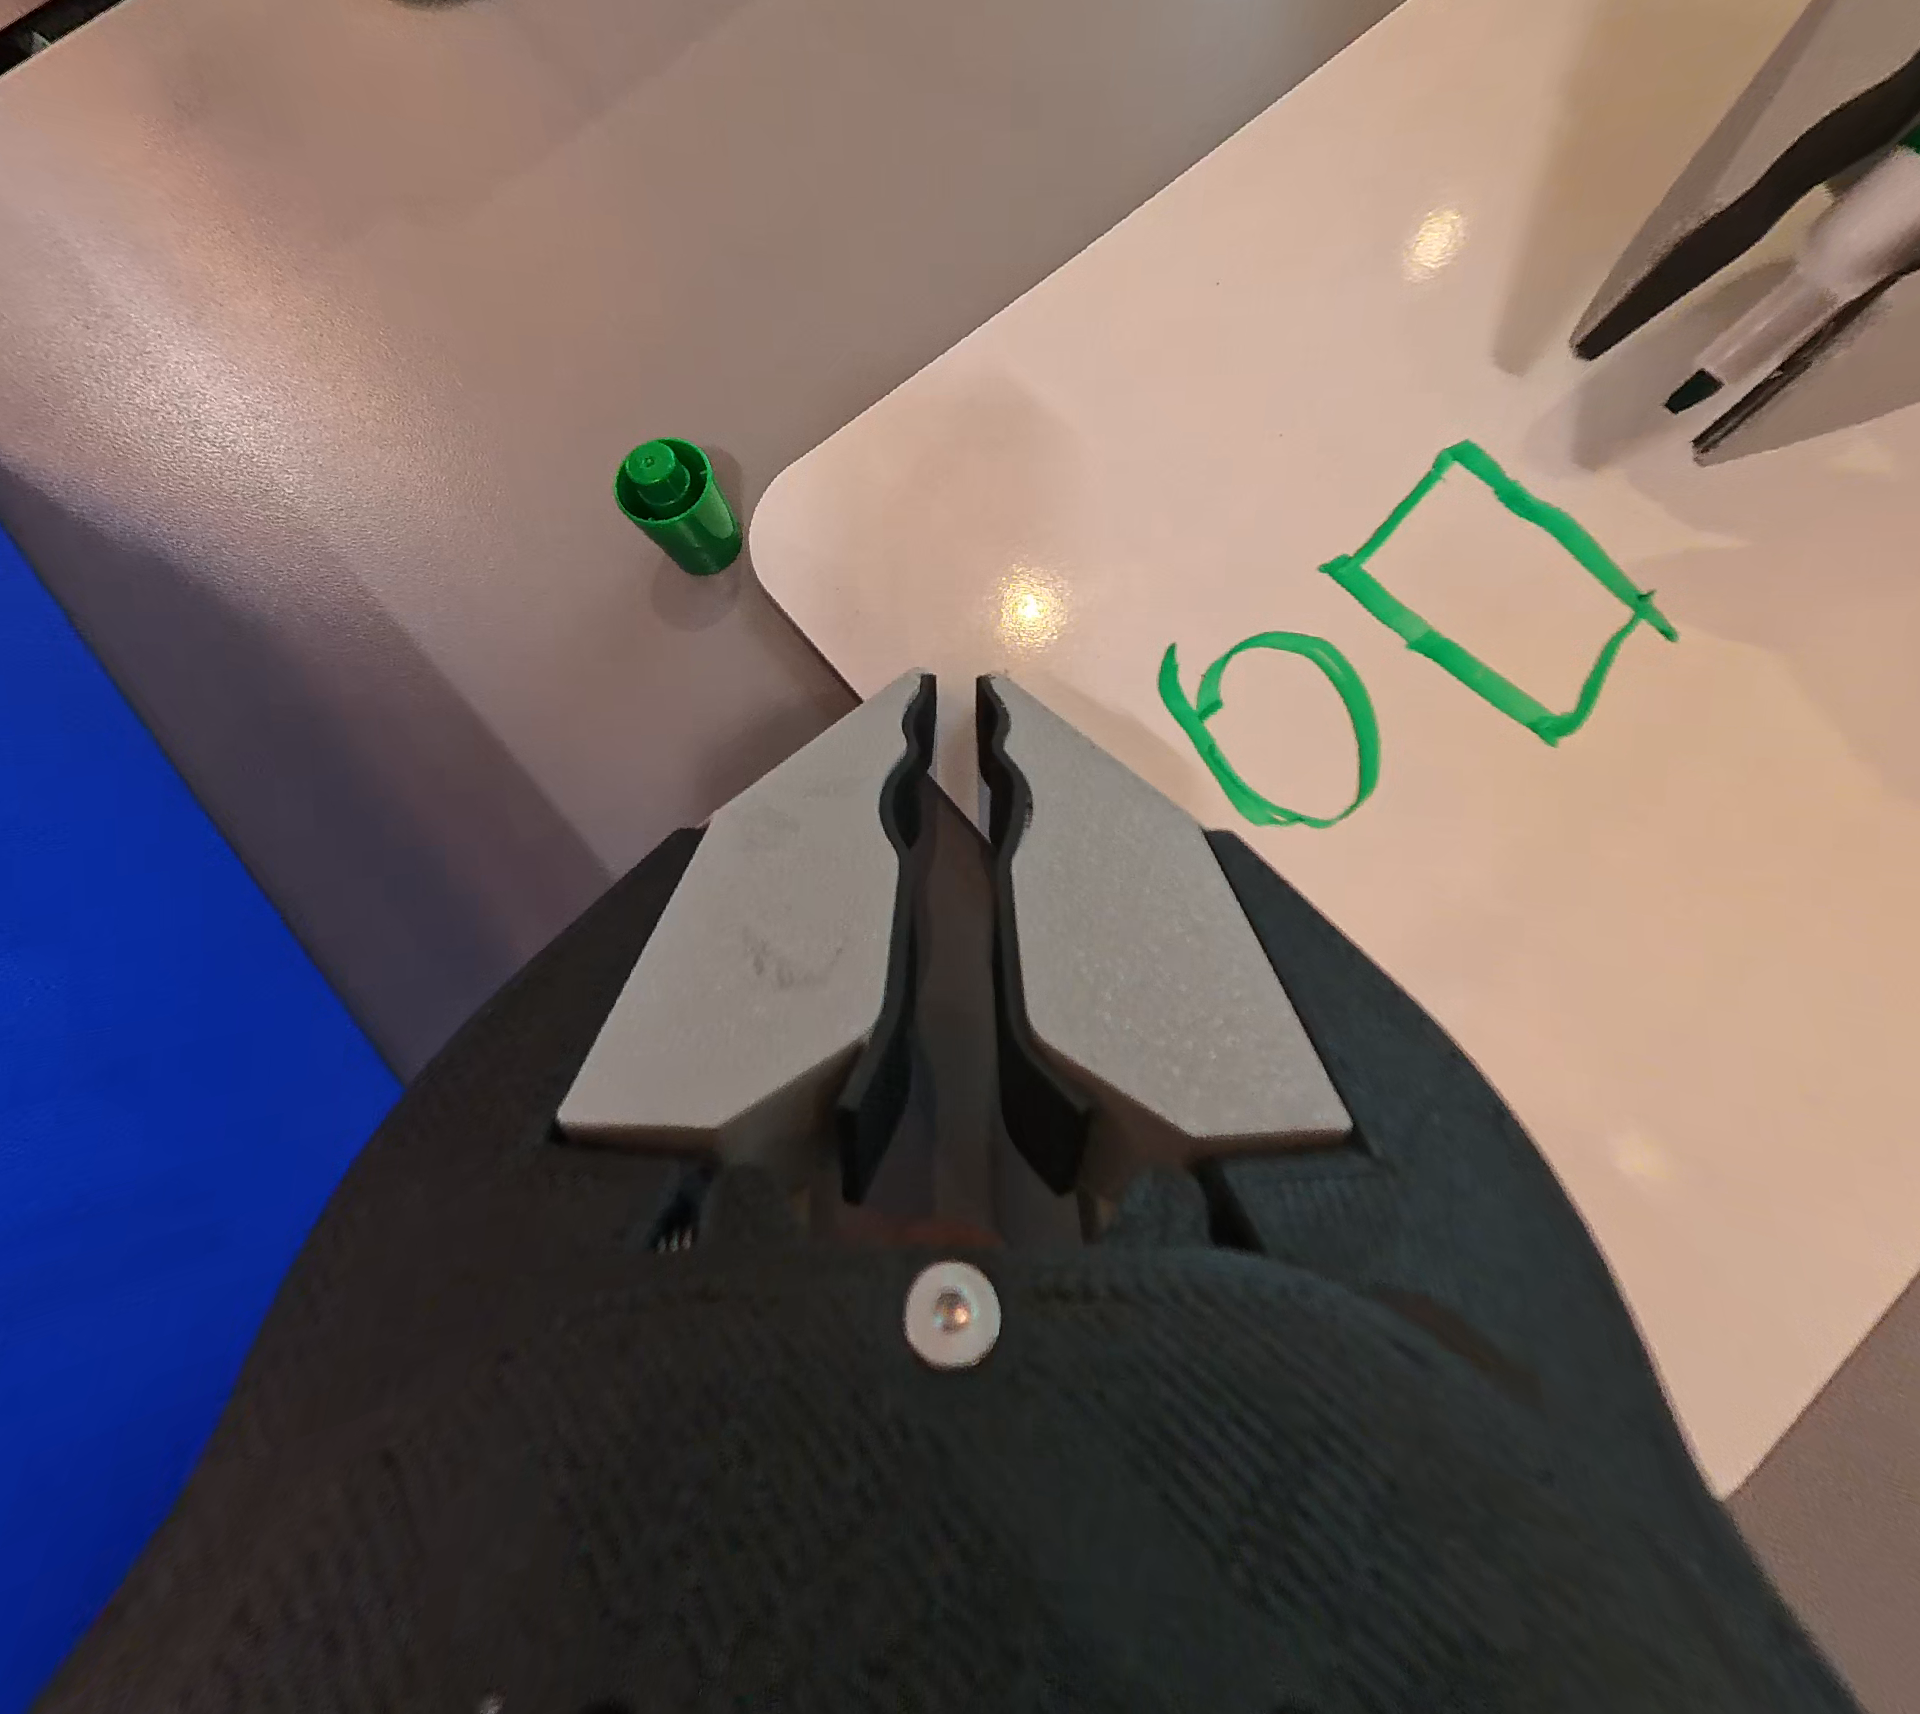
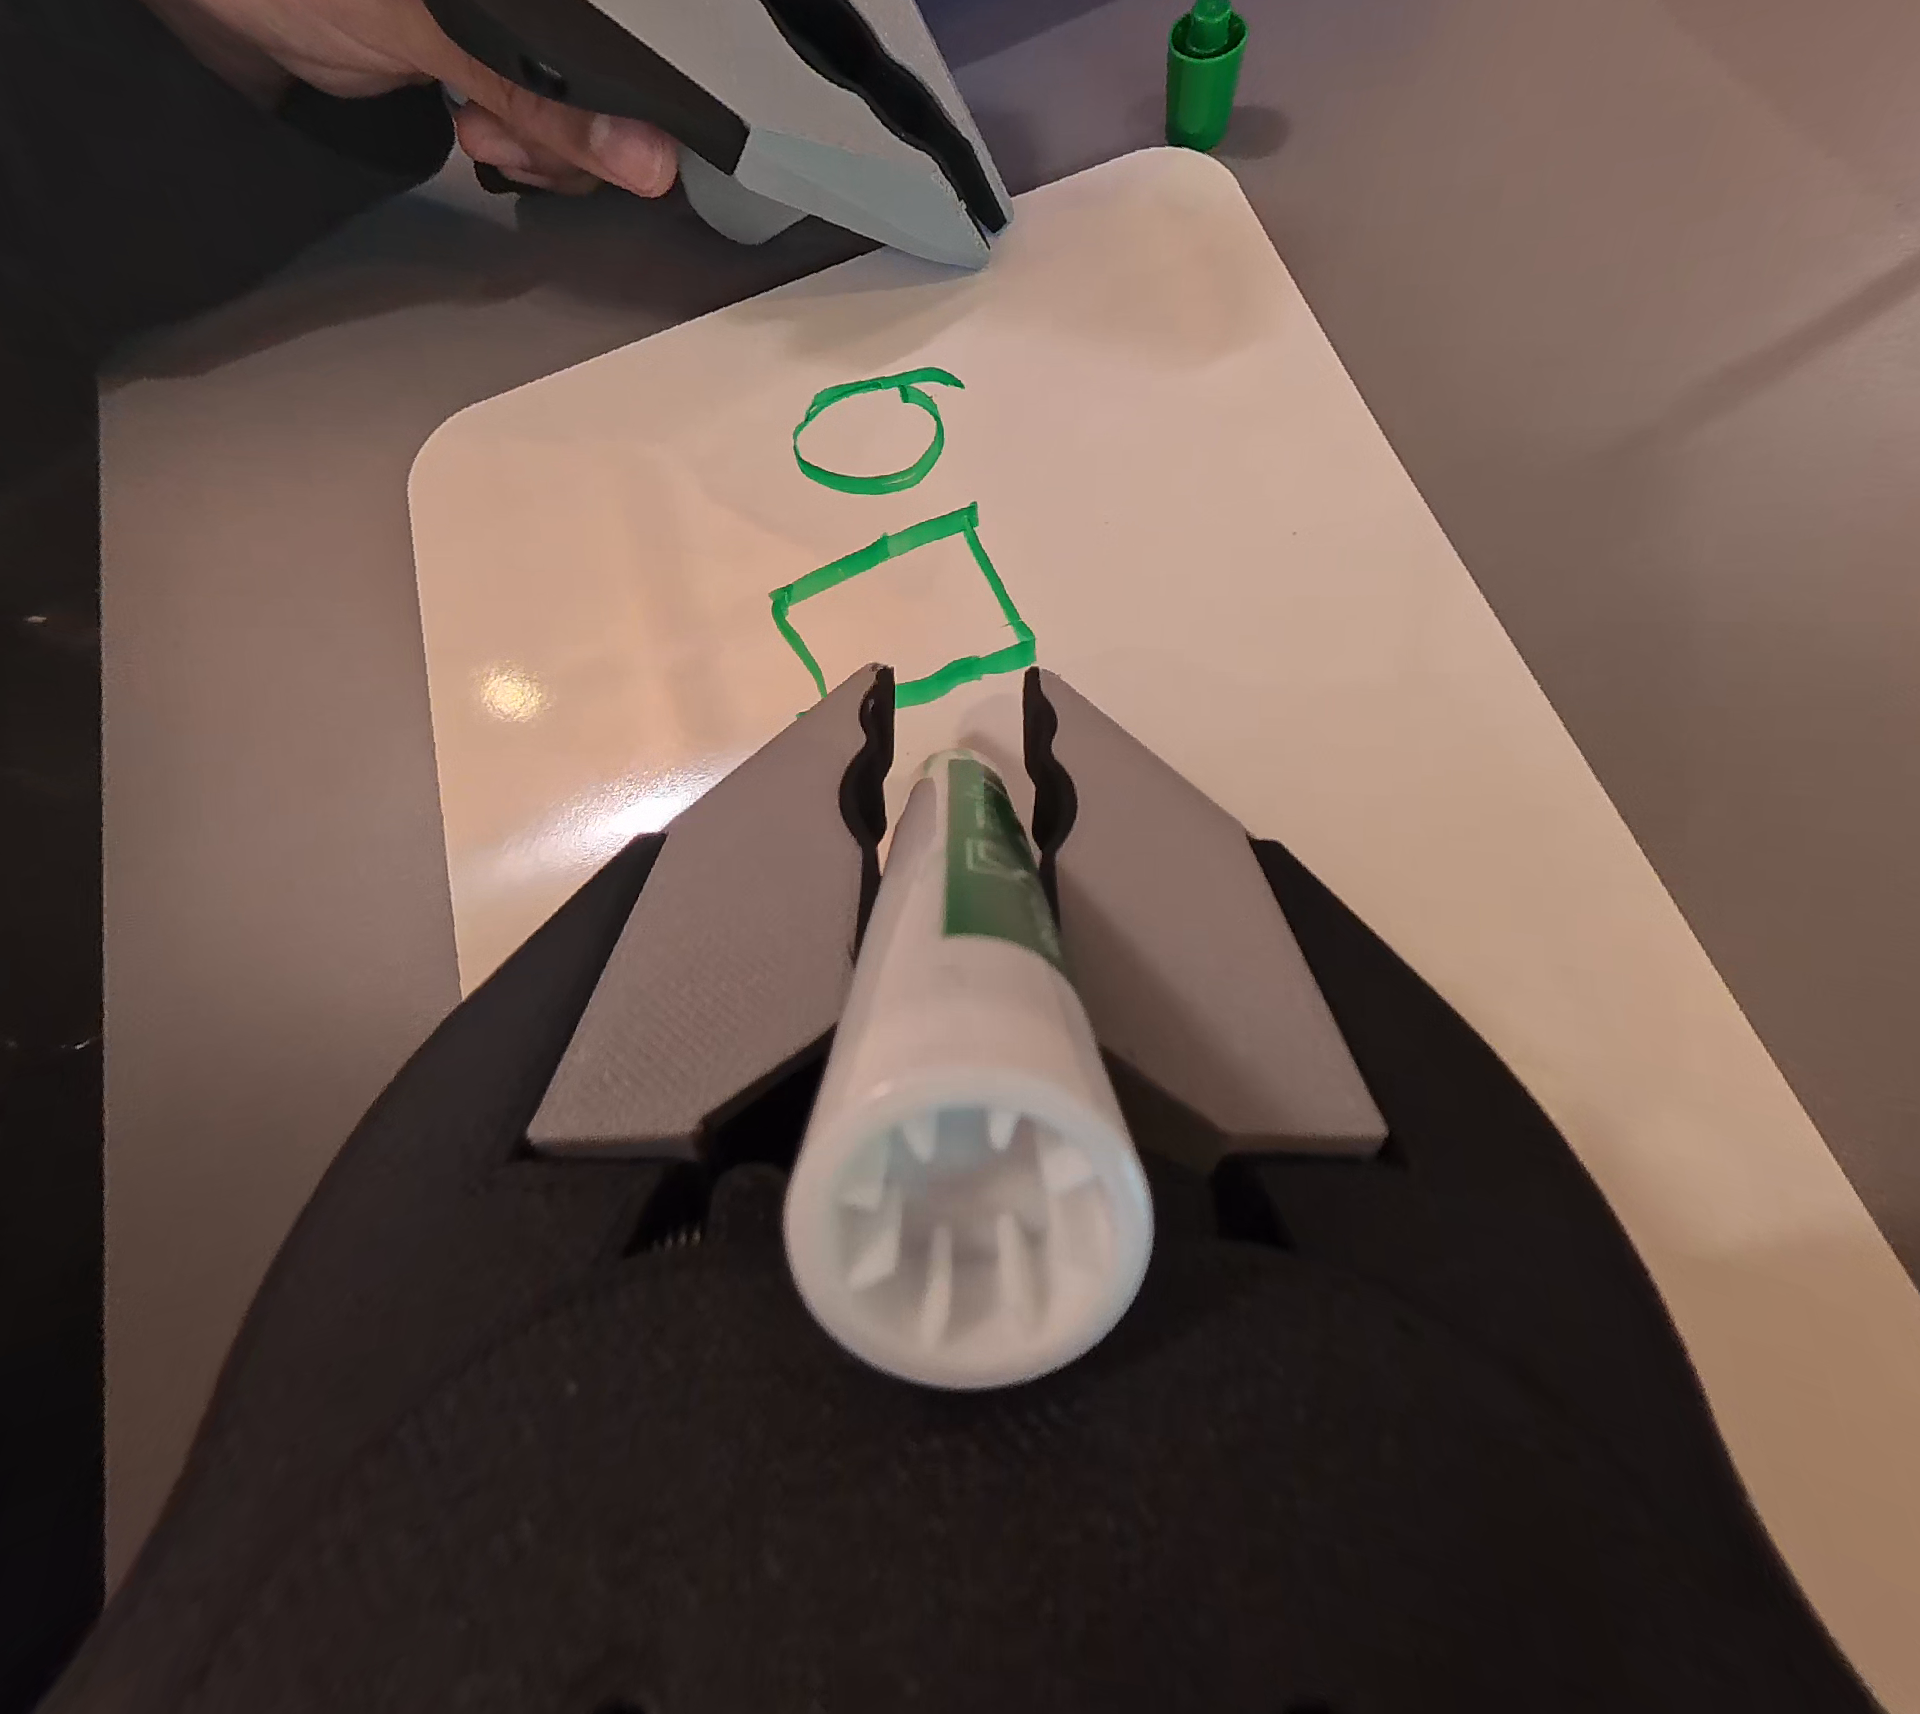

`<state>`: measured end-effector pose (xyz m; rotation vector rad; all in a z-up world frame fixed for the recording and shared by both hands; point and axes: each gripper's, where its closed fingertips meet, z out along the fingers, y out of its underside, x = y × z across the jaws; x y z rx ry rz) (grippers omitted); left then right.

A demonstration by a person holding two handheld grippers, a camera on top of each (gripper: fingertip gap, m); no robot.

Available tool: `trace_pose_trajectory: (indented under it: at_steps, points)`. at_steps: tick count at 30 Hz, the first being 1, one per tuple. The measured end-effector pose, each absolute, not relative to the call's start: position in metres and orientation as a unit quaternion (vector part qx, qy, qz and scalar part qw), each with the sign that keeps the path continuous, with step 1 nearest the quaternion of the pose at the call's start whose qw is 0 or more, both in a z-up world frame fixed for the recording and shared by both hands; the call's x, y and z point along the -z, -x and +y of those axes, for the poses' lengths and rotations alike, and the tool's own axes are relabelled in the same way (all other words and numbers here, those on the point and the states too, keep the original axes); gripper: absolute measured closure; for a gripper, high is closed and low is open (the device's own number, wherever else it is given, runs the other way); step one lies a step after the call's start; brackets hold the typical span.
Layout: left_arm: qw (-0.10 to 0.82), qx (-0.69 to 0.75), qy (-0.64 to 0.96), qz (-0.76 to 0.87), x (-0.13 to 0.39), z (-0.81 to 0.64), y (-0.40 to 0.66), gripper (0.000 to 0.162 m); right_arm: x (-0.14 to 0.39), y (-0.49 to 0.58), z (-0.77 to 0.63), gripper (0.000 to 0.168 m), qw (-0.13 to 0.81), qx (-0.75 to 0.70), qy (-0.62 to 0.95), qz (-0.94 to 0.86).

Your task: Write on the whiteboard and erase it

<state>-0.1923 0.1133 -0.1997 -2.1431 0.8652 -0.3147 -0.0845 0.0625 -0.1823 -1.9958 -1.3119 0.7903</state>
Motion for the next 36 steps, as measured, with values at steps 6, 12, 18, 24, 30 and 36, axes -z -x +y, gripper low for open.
trace_pose_trajectory:
  at_steps: [6,12,18,24,30,36]
  points:
    - [0.394,0.124,0.845,0.341,0.2,0.113,0.192,0.157,0.181,0.084,0.065,0.146,0.313,-0.302,0.757,-0.488]
    - [0.394,0.123,0.844,0.342,0.2,0.113,0.192,0.157,0.18,0.077,0.069,0.145,0.313,-0.298,0.763,-0.48]
    - [0.393,0.125,0.844,0.342,0.2,0.113,0.192,0.157,0.177,0.075,0.071,0.145,0.316,-0.307,0.764,-0.472]
    - [0.393,0.125,0.844,0.342,0.2,0.113,0.192,0.157,0.184,0.081,0.067,0.145,0.307,-0.3,0.764,-0.482]
    - [0.393,0.127,0.845,0.341,0.2,0.113,0.192,0.157,0.183,0.085,0.066,0.146,0.306,-0.312,0.762,-0.478]
    - [0.393,0.126,0.844,0.342,0.2,0.113,0.192,0.157,0.188,0.093,0.061,0.146,0.293,-0.31,0.761,-0.489]
